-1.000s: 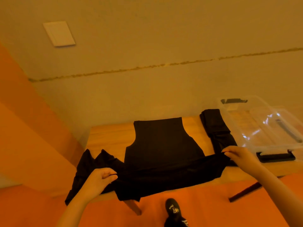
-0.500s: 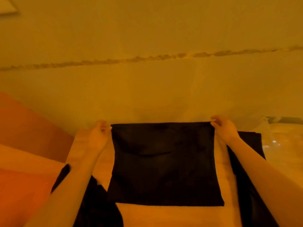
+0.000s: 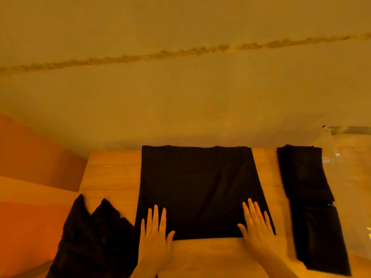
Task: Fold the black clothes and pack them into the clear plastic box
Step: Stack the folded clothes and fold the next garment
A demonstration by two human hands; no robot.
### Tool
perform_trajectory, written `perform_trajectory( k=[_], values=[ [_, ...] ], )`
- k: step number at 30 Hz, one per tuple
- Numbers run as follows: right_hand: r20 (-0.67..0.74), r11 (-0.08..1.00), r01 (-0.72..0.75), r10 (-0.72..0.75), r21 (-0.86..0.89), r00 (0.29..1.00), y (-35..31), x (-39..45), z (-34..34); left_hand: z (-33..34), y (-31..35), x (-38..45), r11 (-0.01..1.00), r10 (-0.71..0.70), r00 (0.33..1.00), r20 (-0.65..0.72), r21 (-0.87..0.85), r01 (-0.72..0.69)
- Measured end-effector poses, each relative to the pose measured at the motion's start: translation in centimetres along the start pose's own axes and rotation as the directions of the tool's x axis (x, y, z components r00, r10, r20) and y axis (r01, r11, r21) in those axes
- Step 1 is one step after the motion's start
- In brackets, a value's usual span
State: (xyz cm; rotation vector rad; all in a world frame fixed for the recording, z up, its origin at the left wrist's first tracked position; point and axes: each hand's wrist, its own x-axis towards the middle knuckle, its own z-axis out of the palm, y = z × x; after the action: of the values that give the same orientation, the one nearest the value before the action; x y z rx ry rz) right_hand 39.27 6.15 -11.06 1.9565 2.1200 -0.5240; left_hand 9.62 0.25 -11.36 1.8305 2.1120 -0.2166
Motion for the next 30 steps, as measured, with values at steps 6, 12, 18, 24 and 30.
perform_trajectory(
  k=[6,12,18,24,30],
  values=[
    [-0.03,1.0,0.027,-0.027,0.0,0.999,1.6,-4.0,0.9,1.0,0.5,-3.8,0.996,-0.046,0.994,0.094,-0.074,0.053],
    [0.026,0.999,-0.03,0.03,-0.012,0.999,2.7,-8.4,2.8,2.3,0.9,-7.9,0.998,-0.036,0.997,0.061,-0.052,0.04],
    [-0.076,0.974,-0.018,0.036,0.225,0.996,-0.1,-7.2,-0.7,-0.3,0.2,-5.4,0.985,0.002,0.998,-0.059,-0.171,-0.012],
    [-0.184,0.874,-0.009,0.113,0.485,0.977,-1.4,3.1,-8.6,-6.8,-2.9,4.7,0.826,-0.275,0.949,-0.156,-0.543,0.151],
    [-0.093,0.858,-0.169,0.242,0.486,0.966,0.4,11.9,-10.5,-9.3,-3.6,12.6,0.355,-0.624,0.763,0.17,-0.808,0.47]
  ],
)
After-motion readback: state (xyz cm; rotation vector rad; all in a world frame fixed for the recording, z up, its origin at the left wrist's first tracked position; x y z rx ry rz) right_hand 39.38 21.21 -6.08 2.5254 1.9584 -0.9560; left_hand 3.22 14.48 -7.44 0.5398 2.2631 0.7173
